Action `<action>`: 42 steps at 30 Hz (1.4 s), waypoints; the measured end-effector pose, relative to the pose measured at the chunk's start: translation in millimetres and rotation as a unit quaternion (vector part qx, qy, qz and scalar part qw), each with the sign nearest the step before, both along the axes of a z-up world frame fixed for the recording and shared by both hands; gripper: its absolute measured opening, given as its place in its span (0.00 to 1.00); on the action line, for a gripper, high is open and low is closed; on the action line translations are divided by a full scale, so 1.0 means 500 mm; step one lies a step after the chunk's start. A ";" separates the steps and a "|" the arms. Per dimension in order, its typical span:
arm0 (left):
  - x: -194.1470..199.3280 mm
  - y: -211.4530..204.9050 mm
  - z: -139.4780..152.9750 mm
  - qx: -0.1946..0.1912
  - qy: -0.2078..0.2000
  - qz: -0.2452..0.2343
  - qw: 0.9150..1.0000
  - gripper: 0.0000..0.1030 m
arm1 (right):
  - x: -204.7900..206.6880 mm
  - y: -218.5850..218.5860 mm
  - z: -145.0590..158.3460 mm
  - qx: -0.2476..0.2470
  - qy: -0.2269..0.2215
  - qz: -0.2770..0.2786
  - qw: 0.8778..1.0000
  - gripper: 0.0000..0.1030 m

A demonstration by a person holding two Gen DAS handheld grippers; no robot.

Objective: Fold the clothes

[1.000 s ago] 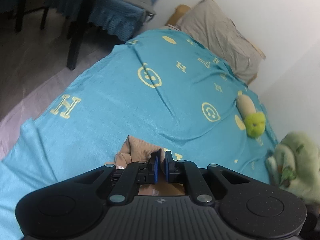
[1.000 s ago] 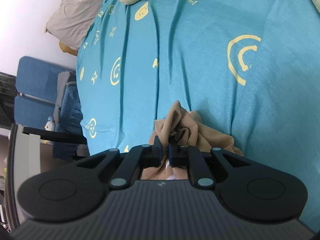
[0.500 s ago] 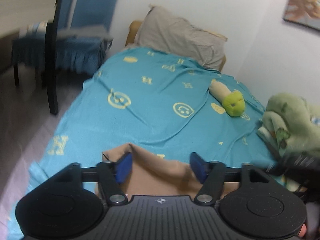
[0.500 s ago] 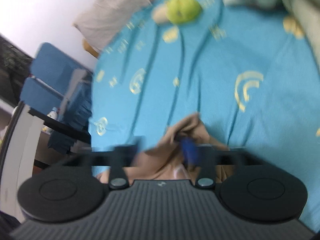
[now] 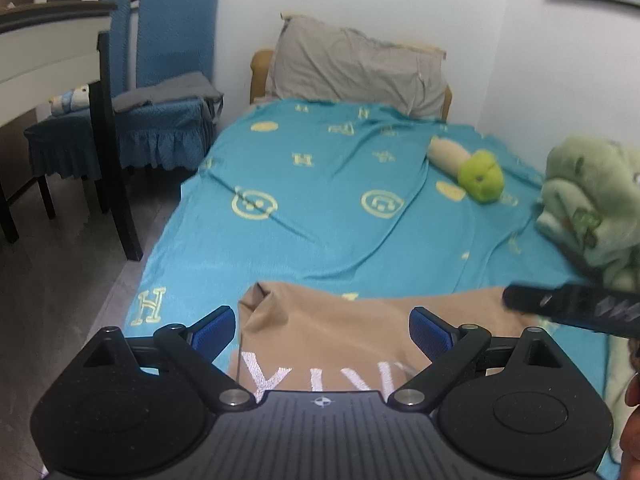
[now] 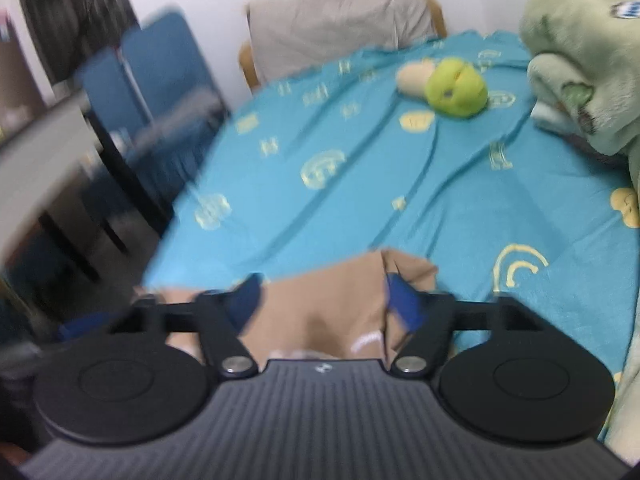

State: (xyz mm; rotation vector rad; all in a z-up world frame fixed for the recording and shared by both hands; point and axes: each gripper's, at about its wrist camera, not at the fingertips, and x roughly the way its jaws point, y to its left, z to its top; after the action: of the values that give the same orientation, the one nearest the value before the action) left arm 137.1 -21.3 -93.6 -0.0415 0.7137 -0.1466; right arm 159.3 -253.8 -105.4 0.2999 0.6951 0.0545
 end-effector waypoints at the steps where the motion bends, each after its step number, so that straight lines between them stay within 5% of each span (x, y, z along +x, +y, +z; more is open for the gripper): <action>1: 0.010 0.000 -0.011 0.002 0.010 0.000 1.000 0.92 | 0.010 0.006 -0.012 -0.010 0.010 0.006 1.000 0.61; 9: 0.070 -0.005 -0.089 0.022 0.073 0.008 0.997 0.91 | 0.046 0.035 -0.072 -0.060 0.051 0.034 0.996 0.59; 20: -0.061 -0.030 -0.012 0.040 0.045 -0.023 0.998 0.91 | -0.055 0.026 0.009 -0.045 0.039 0.036 0.998 0.60; 25: -0.053 -0.045 -0.038 0.058 0.091 -0.016 0.994 0.95 | -0.054 0.032 -0.019 -0.060 0.078 0.036 0.995 0.59; 28: -0.033 -0.024 -0.061 0.027 0.128 -0.003 0.991 0.98 | -0.032 0.022 -0.052 -0.040 0.110 0.031 0.993 0.59; 35: -0.038 0.017 -0.054 -0.035 0.164 0.026 0.986 0.97 | -0.036 0.027 -0.053 -0.047 0.107 0.034 0.993 0.59; 38: -0.049 0.041 -0.049 -0.085 0.208 0.057 0.973 0.97 | -0.035 0.025 -0.053 -0.041 0.108 0.032 0.993 0.59; 42: -0.077 0.085 -0.045 -0.176 0.249 0.110 0.946 0.97 | -0.033 0.022 -0.052 -0.038 0.109 0.032 0.993 0.59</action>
State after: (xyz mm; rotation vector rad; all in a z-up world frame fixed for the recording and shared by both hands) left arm 98.9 21.1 -115.9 -0.5153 1.1755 -0.0452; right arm 142.9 -242.8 -131.5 0.2109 0.9218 0.0571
